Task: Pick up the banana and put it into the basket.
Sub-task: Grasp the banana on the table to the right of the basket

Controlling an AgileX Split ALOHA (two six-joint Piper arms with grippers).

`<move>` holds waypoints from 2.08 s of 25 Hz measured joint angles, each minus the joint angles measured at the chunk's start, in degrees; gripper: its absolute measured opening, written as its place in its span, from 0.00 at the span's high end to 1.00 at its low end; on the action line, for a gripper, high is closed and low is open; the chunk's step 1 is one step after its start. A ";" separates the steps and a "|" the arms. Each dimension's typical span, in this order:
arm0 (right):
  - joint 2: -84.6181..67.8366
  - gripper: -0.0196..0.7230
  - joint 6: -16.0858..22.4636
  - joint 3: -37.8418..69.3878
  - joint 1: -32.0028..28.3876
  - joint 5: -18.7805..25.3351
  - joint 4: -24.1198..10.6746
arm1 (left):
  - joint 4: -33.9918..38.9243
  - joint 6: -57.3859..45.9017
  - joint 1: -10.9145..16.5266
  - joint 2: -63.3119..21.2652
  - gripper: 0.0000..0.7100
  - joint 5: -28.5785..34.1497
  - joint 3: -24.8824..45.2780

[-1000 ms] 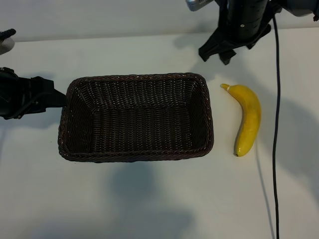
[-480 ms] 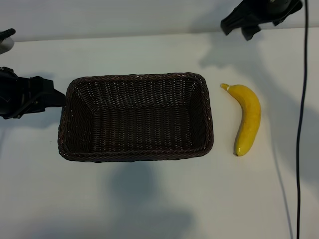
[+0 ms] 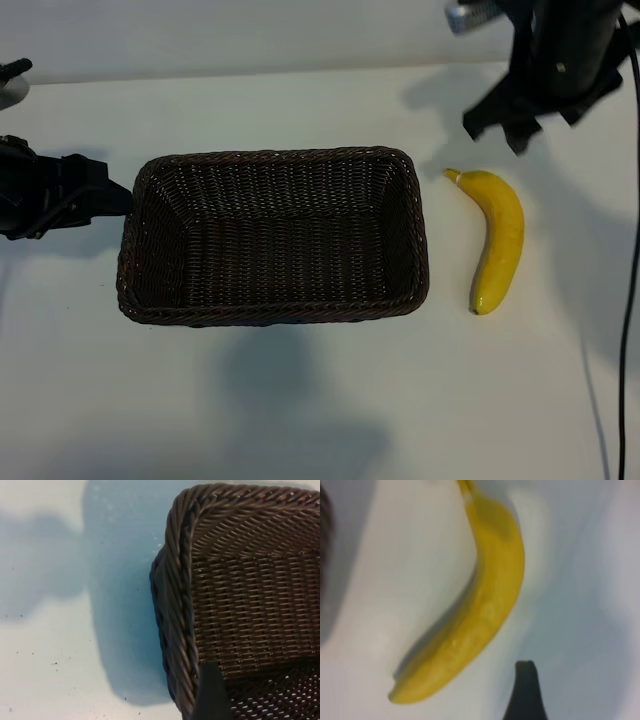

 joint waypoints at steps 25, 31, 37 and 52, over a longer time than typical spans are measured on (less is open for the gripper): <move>1.23 0.22 0.99 10.63 -0.33 -16.96 5.94 | 1.17 0.18 0.00 0.00 0.22 0.21 0.00; 5.40 0.22 0.99 10.63 -0.33 -17.51 5.94 | 1.17 0.18 0.00 0.00 0.22 0.38 0.00; 6.53 0.22 1.05 10.63 -0.33 -19.41 5.94 | 1.17 0.18 0.00 0.00 0.22 1.32 0.00; 6.64 0.22 1.10 10.63 -0.33 -20.27 3.92 | 1.28 -0.02 0.00 0.00 0.22 1.77 0.00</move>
